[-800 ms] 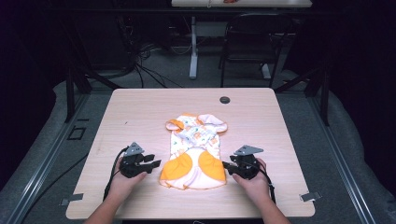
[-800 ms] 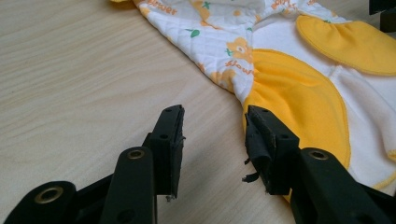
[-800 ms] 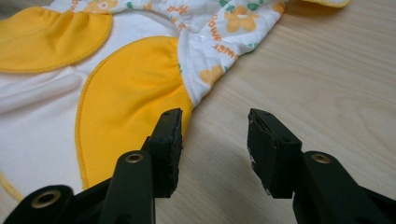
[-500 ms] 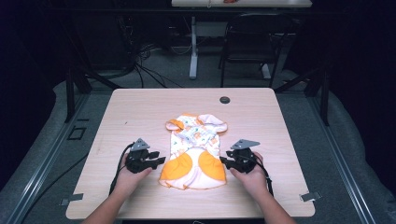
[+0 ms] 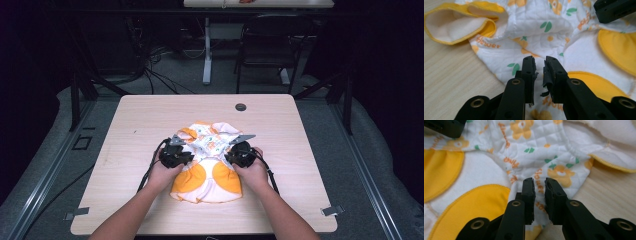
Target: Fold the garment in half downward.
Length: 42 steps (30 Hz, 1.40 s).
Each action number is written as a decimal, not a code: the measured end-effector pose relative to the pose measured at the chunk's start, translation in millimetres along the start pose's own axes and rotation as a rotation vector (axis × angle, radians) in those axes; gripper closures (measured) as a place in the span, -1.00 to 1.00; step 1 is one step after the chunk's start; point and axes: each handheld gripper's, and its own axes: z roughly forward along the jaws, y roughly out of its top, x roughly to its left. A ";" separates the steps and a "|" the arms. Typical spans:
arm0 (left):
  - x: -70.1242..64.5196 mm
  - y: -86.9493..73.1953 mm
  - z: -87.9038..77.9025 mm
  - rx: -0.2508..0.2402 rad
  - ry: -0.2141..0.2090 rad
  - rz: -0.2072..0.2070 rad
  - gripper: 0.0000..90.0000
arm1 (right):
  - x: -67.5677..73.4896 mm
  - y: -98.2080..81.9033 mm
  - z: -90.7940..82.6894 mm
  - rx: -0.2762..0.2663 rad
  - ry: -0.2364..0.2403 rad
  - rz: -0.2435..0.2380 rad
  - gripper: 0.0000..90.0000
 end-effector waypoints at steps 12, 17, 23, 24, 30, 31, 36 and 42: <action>-1.2 -13.3 -9.0 -0.010 -0.025 0.007 0.77 | 6.7 -6.8 -1.4 -0.021 0.025 -0.028 0.74; -2.3 -22.2 -16.9 -0.014 -0.044 -0.007 0.78 | 15.4 -9.9 -5.1 -0.009 0.052 -0.045 0.74; -7.7 -35.8 -27.7 -0.025 -0.080 -0.027 0.78 | 25.3 -18.7 -12.3 -0.010 0.099 -0.064 0.74; -9.2 -37.4 -28.8 -0.027 -0.082 -0.025 0.78 | 25.8 -20.1 -13.2 -0.012 0.102 -0.066 0.74; -17.9 -46.1 -35.0 -0.038 -0.093 -0.016 0.78 | 30.2 -29.4 -19.8 -0.024 0.130 -0.053 0.76; -18.8 -47.5 -36.2 -0.038 -0.097 -0.013 0.78 | 31.8 -30.5 -20.7 -0.026 0.131 -0.057 0.76; -25.5 -54.3 -41.2 -0.043 -0.115 -0.020 0.78 | 37.2 -36.6 -26.5 -0.021 0.133 -0.081 0.76; -30.0 -57.2 -45.2 -0.028 -0.141 -0.023 0.77 | 42.2 -41.7 -31.6 -0.017 0.141 -0.091 0.74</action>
